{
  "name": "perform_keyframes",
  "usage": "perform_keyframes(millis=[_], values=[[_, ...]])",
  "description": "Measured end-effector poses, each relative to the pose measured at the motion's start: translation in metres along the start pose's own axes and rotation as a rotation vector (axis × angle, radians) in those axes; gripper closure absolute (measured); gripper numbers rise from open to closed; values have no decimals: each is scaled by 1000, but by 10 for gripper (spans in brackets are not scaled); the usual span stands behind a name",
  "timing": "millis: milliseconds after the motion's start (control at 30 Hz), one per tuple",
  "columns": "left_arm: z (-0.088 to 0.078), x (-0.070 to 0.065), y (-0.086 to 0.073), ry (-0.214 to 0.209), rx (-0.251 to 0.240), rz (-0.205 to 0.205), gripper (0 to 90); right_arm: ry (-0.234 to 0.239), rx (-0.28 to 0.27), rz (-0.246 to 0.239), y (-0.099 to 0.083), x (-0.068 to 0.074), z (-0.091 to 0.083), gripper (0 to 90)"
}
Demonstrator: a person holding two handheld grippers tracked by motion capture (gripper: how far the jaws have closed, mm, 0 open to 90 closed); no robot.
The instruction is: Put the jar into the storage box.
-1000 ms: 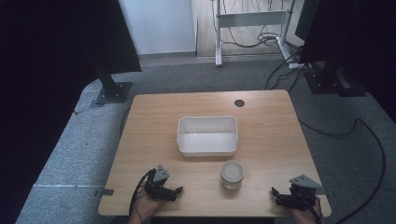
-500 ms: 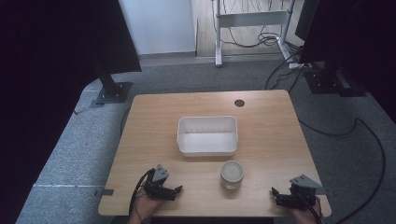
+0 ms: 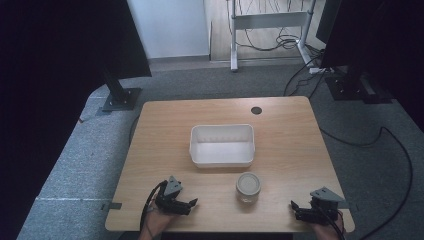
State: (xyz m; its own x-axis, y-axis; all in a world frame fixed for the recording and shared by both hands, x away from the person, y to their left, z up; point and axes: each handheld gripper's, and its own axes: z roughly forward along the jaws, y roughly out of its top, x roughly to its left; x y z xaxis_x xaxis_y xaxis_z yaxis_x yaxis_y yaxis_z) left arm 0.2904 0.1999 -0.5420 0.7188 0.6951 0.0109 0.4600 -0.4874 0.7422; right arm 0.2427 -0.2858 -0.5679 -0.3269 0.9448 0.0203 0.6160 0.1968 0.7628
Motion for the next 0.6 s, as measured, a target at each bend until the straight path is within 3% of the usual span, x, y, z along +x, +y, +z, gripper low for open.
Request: perform_keyframes(millis=[600], values=[[-1, -17, 22, -43, -57, 7, 79, 1, 0, 0, 0, 0, 0, 0]])
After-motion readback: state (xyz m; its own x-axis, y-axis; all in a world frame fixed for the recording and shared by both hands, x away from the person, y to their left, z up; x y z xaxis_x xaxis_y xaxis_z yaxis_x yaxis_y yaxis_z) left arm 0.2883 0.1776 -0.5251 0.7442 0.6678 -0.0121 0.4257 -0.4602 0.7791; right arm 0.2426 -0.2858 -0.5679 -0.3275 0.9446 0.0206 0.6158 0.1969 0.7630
